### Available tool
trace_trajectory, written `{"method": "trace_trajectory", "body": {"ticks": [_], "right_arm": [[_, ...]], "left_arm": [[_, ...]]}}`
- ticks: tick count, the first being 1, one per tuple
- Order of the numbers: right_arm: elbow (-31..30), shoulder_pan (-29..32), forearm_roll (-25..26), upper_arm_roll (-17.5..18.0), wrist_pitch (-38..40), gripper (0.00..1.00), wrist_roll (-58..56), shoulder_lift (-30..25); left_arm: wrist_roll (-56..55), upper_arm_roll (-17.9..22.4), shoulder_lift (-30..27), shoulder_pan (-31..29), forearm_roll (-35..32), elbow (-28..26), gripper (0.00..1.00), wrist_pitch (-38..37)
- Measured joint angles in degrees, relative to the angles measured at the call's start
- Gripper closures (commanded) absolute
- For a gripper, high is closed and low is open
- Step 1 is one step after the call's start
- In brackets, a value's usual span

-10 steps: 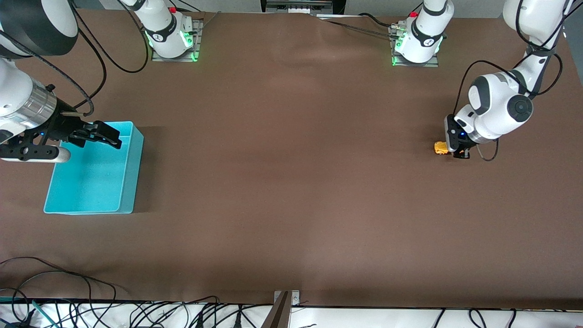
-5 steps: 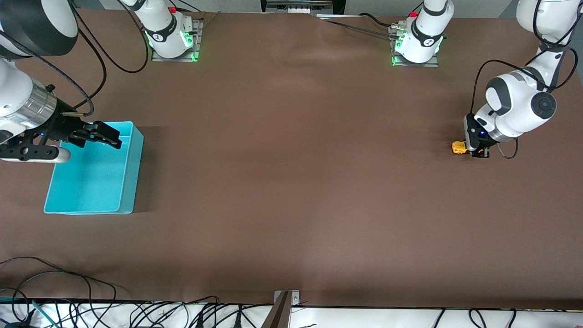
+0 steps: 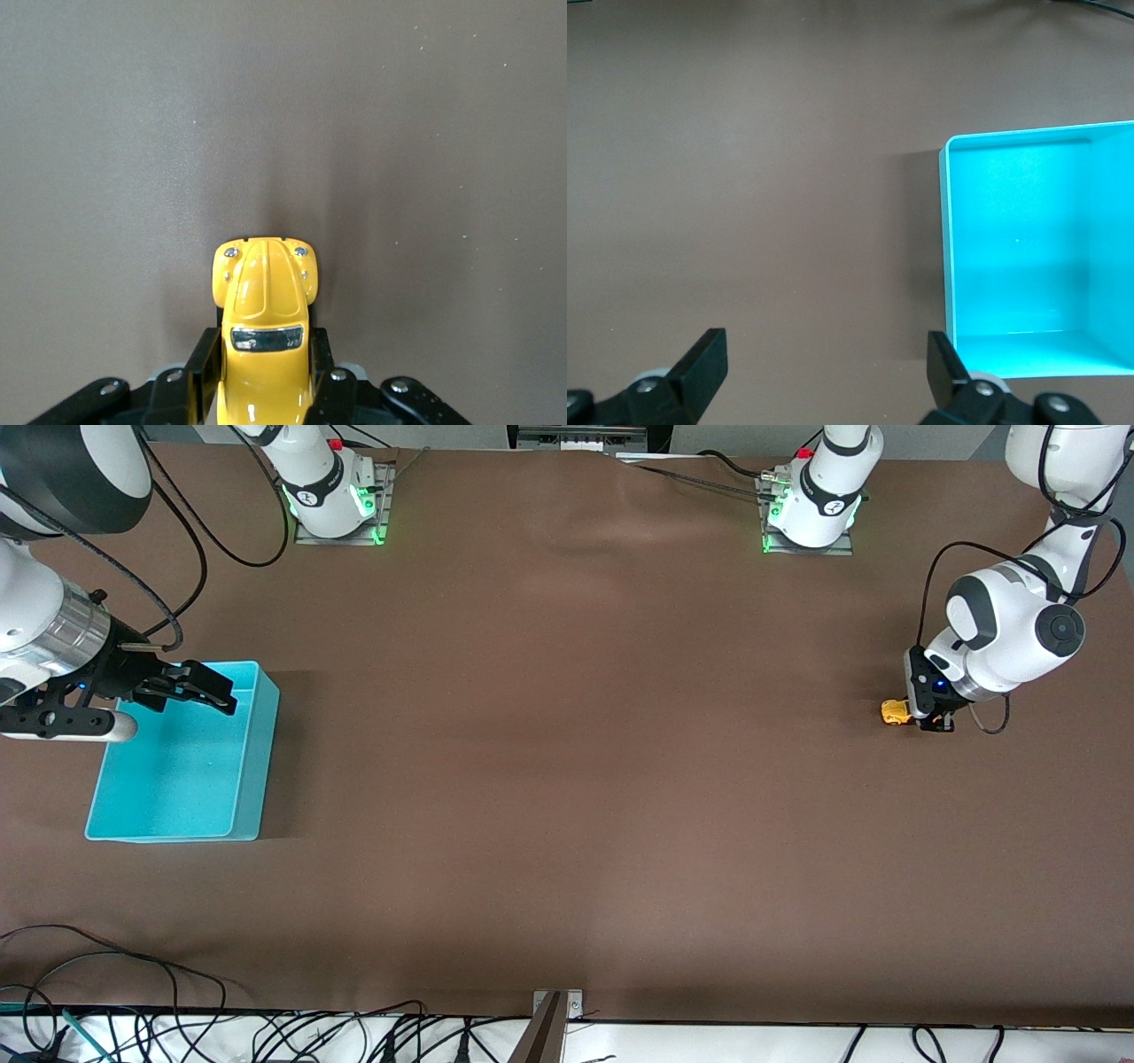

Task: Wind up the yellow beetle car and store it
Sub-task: 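Press the car down and drag it backward with the left gripper, then open the left gripper, releasing the car to roll toward the blue bin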

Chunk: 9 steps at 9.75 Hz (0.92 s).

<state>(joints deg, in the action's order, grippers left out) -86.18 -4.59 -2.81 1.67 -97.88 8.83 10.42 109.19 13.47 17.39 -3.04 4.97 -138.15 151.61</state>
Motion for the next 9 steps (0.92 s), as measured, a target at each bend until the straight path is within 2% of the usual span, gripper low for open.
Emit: {"method": "trace_trajectory", "body": {"ticks": [1, 2, 3, 9], "right_arm": [[0.0, 0.0, 0.0, 0.0, 0.0, 0.0, 0.0, 0.01], [0.0, 0.0, 0.0, 0.0, 0.0, 0.0, 0.0, 0.01], [0.0, 0.0, 0.0, 0.0, 0.0, 0.0, 0.0, 0.02], [0.0, 0.0, 0.0, 0.0, 0.0, 0.0, 0.0, 0.03]], "left_arm": [[0.03, 0.0, 0.02, 0.0, 0.0, 0.05, 0.52, -0.03], [0.13, -0.02, 0.58, 0.01, 0.0, 0.17, 0.37, 0.27], [0.2, -0.05, 1.43, 0.02, 0.0, 0.42, 0.01, 0.55], [0.33, -0.18, 3.28, 0.06, 0.0, 1.06, 0.0, 1.03]]}}
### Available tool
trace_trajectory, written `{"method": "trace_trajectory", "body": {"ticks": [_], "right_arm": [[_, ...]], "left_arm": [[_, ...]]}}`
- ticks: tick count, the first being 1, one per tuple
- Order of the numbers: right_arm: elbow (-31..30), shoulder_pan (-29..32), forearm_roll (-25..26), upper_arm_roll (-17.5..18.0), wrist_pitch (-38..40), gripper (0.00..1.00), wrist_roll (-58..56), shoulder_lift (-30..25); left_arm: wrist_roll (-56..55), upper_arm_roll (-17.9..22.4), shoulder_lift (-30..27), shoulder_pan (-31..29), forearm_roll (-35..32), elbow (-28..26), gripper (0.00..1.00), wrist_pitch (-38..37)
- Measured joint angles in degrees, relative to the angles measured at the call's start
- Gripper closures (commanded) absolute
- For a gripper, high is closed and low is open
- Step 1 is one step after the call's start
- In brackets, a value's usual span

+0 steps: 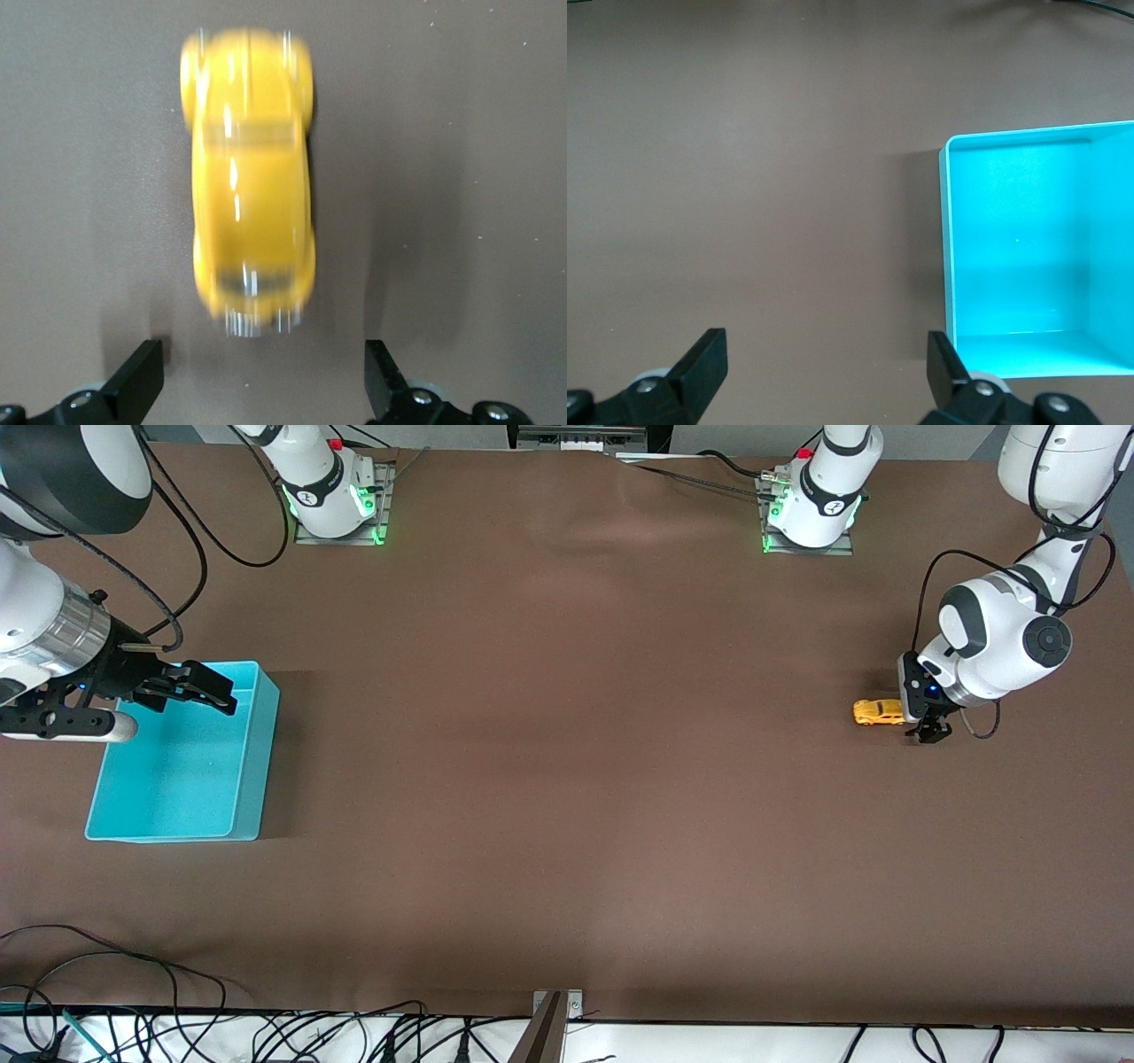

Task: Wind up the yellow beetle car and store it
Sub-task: 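Open the left gripper, releasing the car to roll toward the blue bin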

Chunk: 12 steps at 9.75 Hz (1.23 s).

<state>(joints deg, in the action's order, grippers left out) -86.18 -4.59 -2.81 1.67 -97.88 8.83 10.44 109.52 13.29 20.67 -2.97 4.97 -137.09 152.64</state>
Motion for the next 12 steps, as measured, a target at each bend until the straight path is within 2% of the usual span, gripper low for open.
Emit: {"method": "trace_trajectory", "body": {"ticks": [9, 12], "right_arm": [[0.02, 0.0, 0.0, -0.17, 1.41, 0.0, 0.08, -0.5], [0.04, 0.0, 0.0, -0.19, 1.41, 0.0, 0.11, -0.5]], "left_arm": [[-0.12, -0.26, -0.35, 0.07, 0.0, 0.9, 0.0, 0.27], [-0.12, -0.37, -6.25, 0.09, 0.0, 1.61, 0.0, -2.1]]}}
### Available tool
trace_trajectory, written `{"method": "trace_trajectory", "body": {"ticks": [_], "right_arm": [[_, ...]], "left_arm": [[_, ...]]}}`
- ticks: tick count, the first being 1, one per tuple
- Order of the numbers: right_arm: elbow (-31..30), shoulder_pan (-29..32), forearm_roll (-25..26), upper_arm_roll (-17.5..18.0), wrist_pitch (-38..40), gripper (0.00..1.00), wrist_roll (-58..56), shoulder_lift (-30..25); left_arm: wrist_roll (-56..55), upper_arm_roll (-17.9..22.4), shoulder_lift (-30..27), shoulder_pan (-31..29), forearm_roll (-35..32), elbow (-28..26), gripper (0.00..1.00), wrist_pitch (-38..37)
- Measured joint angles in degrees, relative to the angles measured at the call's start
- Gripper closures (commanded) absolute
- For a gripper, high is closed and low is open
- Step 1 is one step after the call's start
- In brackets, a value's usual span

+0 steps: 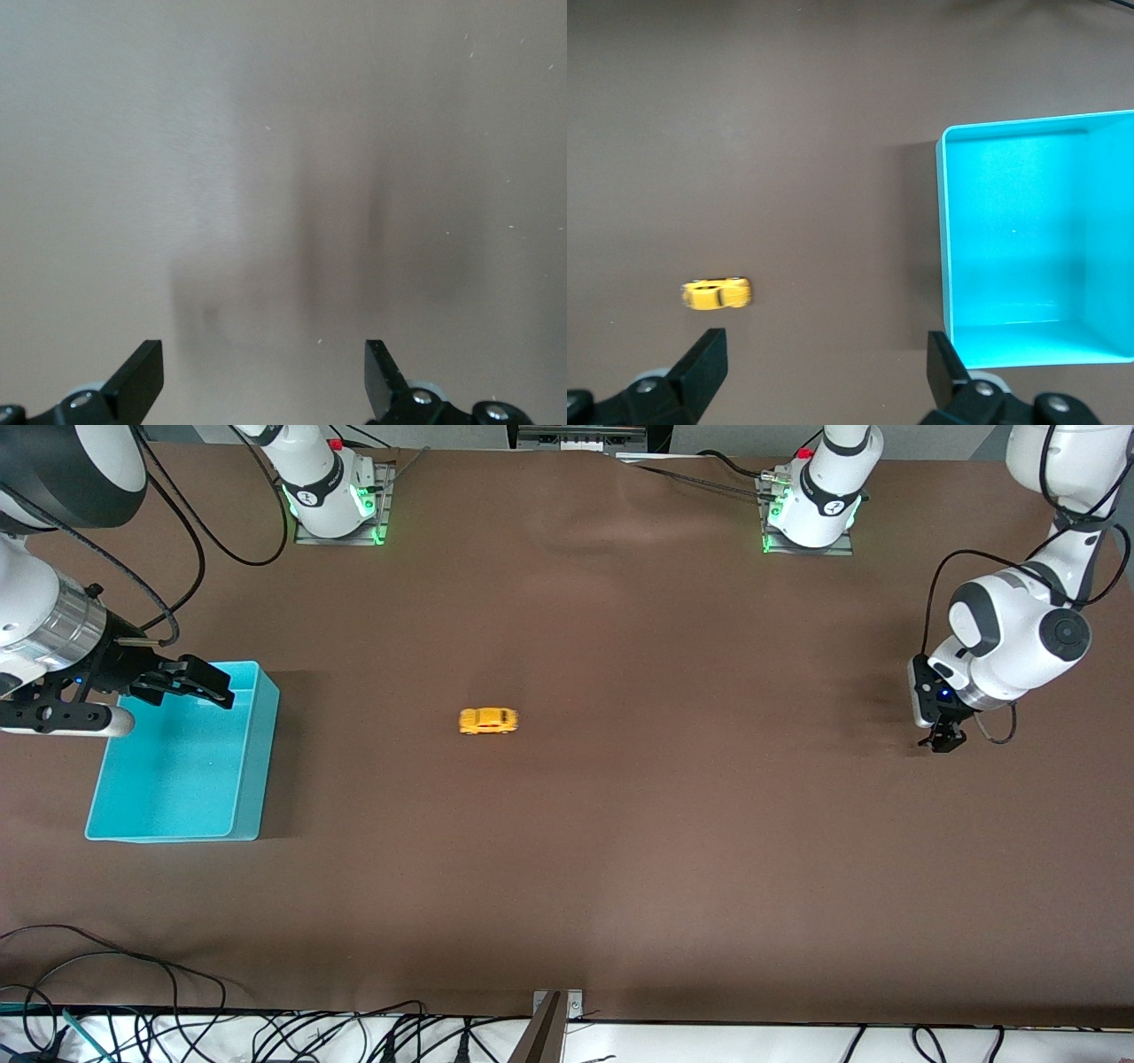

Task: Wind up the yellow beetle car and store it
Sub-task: 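Open the left gripper, releasing the car to roll toward the blue bin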

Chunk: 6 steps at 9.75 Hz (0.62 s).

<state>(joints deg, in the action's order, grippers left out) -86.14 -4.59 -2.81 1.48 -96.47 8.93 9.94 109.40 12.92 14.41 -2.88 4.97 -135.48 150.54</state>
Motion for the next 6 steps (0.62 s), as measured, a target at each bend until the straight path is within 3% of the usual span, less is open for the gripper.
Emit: {"method": "trace_trajectory", "body": {"ticks": [6], "right_arm": [[0.0, -0.01, -0.01, 0.0, 0.0, 0.0, 0.01, 0.04]], "left_arm": [[0.0, -0.45, -16.18, 0.06, 0.0, 1.46, 0.0, -13.07]]}}
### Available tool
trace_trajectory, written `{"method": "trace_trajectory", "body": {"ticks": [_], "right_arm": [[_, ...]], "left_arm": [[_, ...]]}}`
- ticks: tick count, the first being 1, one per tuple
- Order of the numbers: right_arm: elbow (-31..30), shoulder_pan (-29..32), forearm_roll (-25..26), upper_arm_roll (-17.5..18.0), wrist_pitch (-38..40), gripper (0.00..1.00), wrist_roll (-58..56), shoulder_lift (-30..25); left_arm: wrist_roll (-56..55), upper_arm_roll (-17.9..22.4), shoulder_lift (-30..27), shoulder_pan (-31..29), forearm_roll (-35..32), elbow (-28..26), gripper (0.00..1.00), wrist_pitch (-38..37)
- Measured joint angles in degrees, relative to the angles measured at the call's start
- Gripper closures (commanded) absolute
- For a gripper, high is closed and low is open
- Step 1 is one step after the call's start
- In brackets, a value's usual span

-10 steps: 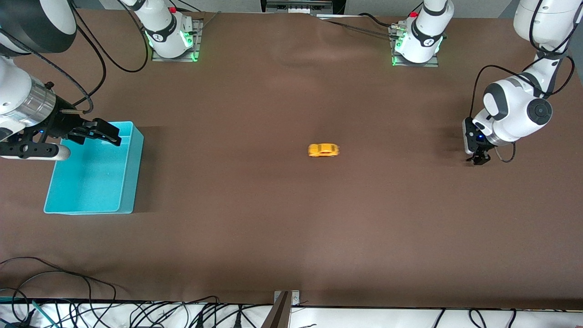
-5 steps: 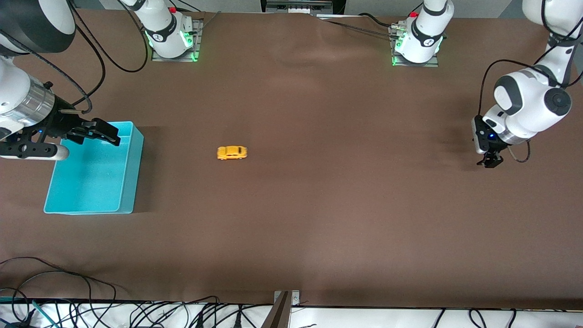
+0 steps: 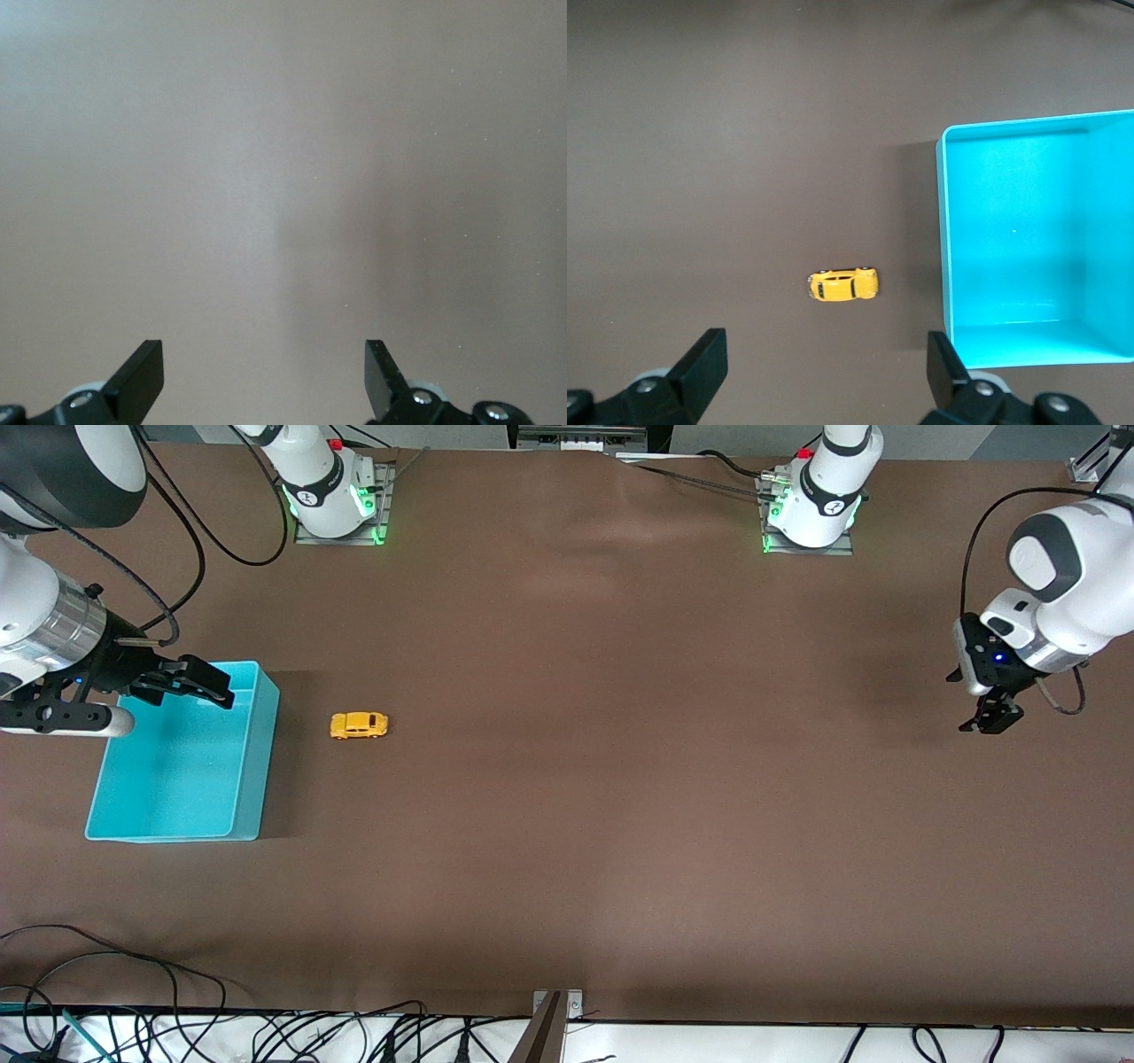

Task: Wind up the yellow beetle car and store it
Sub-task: 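Open the left gripper, releasing the car to roll toward the blue bin, then reach the right gripper to the car while the left gripper withdraws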

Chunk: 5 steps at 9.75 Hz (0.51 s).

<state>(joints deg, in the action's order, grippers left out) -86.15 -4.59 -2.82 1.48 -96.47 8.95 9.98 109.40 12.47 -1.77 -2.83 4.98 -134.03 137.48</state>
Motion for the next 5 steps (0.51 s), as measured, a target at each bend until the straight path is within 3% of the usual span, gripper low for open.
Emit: {"method": "trace_trajectory", "body": {"ticks": [2, 5], "right_arm": [[-0.01, -0.04, -0.01, 0.12, 0.0, 0.0, -0.06, 0.19], [-0.31, -0.62, -0.02, 0.73, 0.08, 0.0, -1.19, 1.51]], "left_arm": [[-1.48, -1.62, -1.73, 0.13, 0.04, 6.37, 0.0, -7.68], [-13.65, -2.78, -1.72, 0.91, 0.04, 15.83, 0.0, -18.91]]}}
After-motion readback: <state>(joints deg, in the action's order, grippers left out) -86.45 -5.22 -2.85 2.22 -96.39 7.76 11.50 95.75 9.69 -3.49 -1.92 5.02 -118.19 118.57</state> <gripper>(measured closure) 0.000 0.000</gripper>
